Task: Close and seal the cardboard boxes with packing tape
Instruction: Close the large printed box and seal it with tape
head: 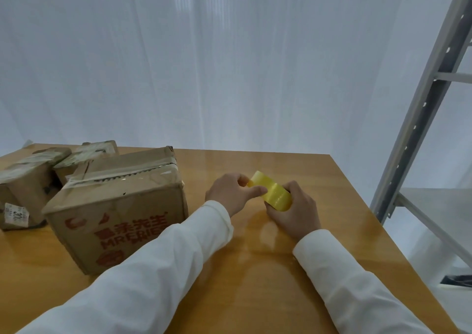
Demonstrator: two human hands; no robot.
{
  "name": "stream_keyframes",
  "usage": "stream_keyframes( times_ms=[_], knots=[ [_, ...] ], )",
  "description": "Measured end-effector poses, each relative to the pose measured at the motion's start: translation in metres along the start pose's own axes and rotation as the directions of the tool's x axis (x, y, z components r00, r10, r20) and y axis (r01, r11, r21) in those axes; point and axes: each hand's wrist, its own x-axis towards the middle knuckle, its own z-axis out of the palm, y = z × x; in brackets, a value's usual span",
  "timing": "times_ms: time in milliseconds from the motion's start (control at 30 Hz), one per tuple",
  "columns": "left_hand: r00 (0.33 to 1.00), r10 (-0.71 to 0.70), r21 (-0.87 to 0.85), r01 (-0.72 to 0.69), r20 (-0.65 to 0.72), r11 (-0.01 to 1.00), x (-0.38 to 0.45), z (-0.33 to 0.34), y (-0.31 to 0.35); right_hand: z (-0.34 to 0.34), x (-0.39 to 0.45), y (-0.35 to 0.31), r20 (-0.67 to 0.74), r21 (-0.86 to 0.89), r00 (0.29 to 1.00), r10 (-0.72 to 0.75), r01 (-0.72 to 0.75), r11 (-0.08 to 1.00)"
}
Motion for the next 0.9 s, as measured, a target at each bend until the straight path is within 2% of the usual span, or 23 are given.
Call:
stream_keyframes(
  times_ms=[233,533,600,667,700,800,900],
  knots=[
    [1.0,-0.03,0.053,0.029,0.005,0.998,0.001,-0.005,0.008,0.001,0.0,0.002,-0.003,0.019,1.0,-0.003,0.003,1.0],
    [0.976,-0.011,0.037,0.003,0.216,0.999,0.006,-0.013,0.01,0.001,-0.001,0.003,0.031,0.011,0.999,-0.028,0.028,1.0],
    [0.982,0.012,0.003,-0.013,0.187,1.0,0.005,-0.007,0.01,0.002,-0.001,0.003,0.02,0.024,1.0,-0.004,0.003,1.0],
    [0.994,0.035,0.006,-0.036,0.099,0.999,0.004,-0.003,0.01,0.001,0.0,0.003,0.006,0.037,1.0,0.015,-0.015,0.999],
    [0.997,0.038,0.034,-0.04,0.073,0.999,0.003,-0.003,0.012,0.001,0.0,0.004,0.002,0.042,1.0,0.021,-0.021,0.999],
    [0.994,0.028,0.081,-0.036,0.105,0.996,0.002,-0.003,0.014,0.001,0.0,0.004,0.001,0.048,1.0,0.025,-0.025,0.999],
    [0.999,0.046,0.241,-0.05,0.02,0.969,-0.006,-0.004,0.022,0.002,0.0,0.004,-0.001,0.042,1.0,0.021,-0.021,0.999]
  ],
)
